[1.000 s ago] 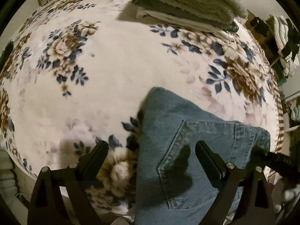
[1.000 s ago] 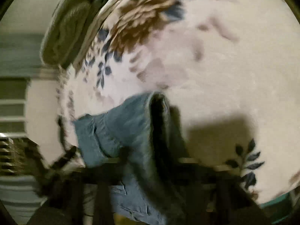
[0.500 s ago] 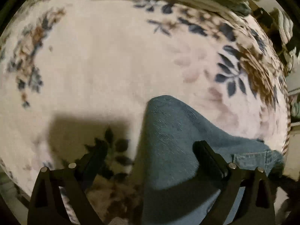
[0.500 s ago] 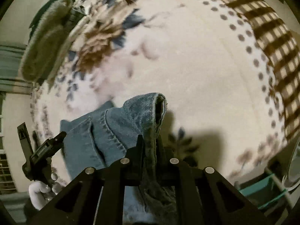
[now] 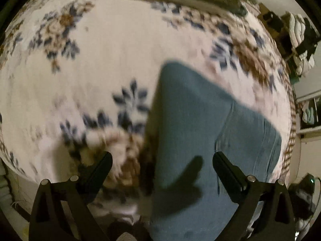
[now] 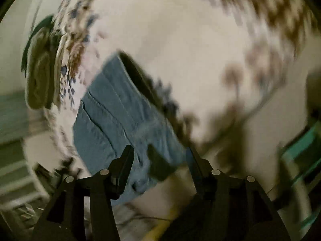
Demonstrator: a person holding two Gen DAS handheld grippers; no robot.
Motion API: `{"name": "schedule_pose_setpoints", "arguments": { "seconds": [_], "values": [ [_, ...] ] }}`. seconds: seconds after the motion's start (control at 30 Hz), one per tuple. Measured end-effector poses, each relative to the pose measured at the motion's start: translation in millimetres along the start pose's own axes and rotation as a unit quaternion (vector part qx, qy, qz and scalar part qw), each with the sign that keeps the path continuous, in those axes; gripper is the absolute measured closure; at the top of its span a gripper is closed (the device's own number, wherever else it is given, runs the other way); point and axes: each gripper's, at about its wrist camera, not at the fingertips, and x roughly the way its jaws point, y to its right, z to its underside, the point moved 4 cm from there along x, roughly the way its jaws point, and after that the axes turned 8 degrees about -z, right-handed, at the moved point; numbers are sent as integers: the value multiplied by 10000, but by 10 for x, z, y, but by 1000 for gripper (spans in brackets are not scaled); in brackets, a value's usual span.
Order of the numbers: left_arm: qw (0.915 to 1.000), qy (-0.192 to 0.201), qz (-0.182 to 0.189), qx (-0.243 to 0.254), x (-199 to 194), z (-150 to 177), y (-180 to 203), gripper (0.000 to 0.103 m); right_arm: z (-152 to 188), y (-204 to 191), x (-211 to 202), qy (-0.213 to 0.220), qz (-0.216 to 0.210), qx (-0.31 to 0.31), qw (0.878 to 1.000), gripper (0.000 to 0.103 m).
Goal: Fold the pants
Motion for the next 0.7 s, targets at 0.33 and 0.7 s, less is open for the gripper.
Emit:
{"name": "schedule_pose_setpoints", "arguments": {
  "seconds": [0.33, 0.7],
  "values": [
    [9977, -91, -445, 511, 413, 289, 74, 0, 151, -350, 137, 963, -108, -655, 9931, 82],
    [9990, -411, 186, -6, 405, 186, -38, 0, 1, -313, 485, 681, 529, -967, 9916, 70]
  ]
}}
